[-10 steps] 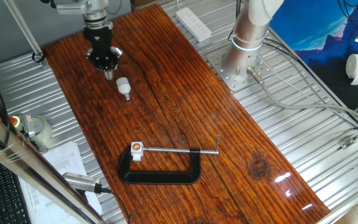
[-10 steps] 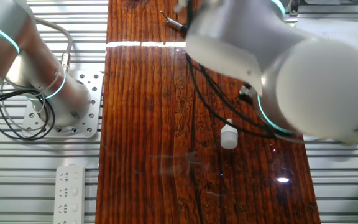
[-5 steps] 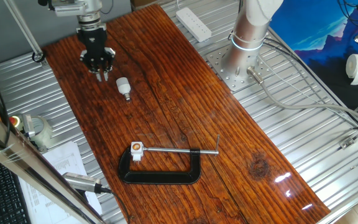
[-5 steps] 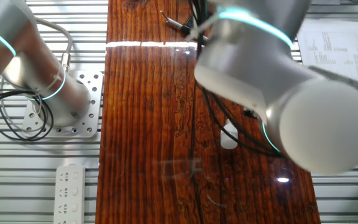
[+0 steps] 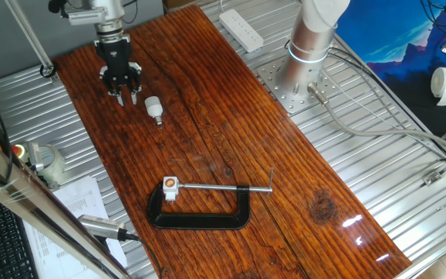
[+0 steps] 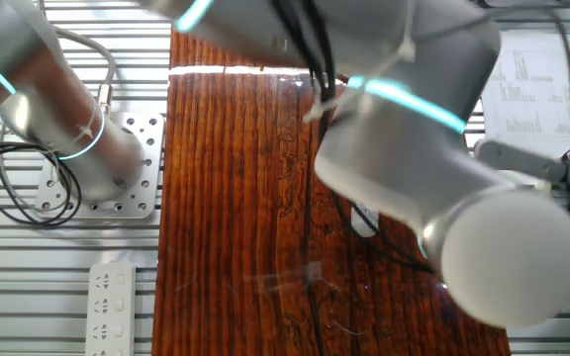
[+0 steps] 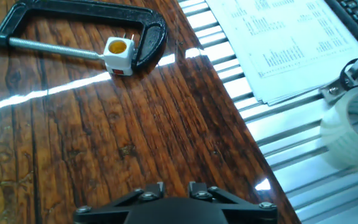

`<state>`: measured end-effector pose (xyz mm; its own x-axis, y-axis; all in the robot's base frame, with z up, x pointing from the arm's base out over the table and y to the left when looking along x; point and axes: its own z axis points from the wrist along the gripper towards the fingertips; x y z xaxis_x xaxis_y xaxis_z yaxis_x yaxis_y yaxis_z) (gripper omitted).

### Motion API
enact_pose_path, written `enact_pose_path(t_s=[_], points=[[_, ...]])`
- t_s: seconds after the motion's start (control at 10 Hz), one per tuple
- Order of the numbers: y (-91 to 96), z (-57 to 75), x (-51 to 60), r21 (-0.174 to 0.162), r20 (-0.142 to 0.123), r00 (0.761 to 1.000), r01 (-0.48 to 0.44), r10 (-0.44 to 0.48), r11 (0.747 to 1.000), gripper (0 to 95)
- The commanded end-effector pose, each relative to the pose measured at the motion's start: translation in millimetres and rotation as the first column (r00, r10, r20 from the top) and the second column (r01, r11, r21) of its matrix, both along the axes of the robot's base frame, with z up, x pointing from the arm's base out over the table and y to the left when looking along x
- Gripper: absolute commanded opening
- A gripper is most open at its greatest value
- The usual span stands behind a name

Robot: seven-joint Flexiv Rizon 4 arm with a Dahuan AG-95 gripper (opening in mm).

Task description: Install the light bulb by rotating it

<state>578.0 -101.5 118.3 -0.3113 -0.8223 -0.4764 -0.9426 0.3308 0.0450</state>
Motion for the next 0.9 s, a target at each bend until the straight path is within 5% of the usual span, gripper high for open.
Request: enact_pose_path(t_s=[0.1,0.3,0.4,0.9], points=[[0.4,1.6,2.1,0.030,-0.068,0.997,-0.030,0.032,0.999,38.0],[1.8,5.6,6.7,0.029,-0.078,0.996,-0.050,0.052,0.998,38.0],[1.9,6.0,7.2,0.044,-0.077,0.996,-0.051,0.054,0.998,57.0],[10.7,2.0,11.2,0.055,-0.101,0.994,-0.039,0.044,0.998,57.0]])
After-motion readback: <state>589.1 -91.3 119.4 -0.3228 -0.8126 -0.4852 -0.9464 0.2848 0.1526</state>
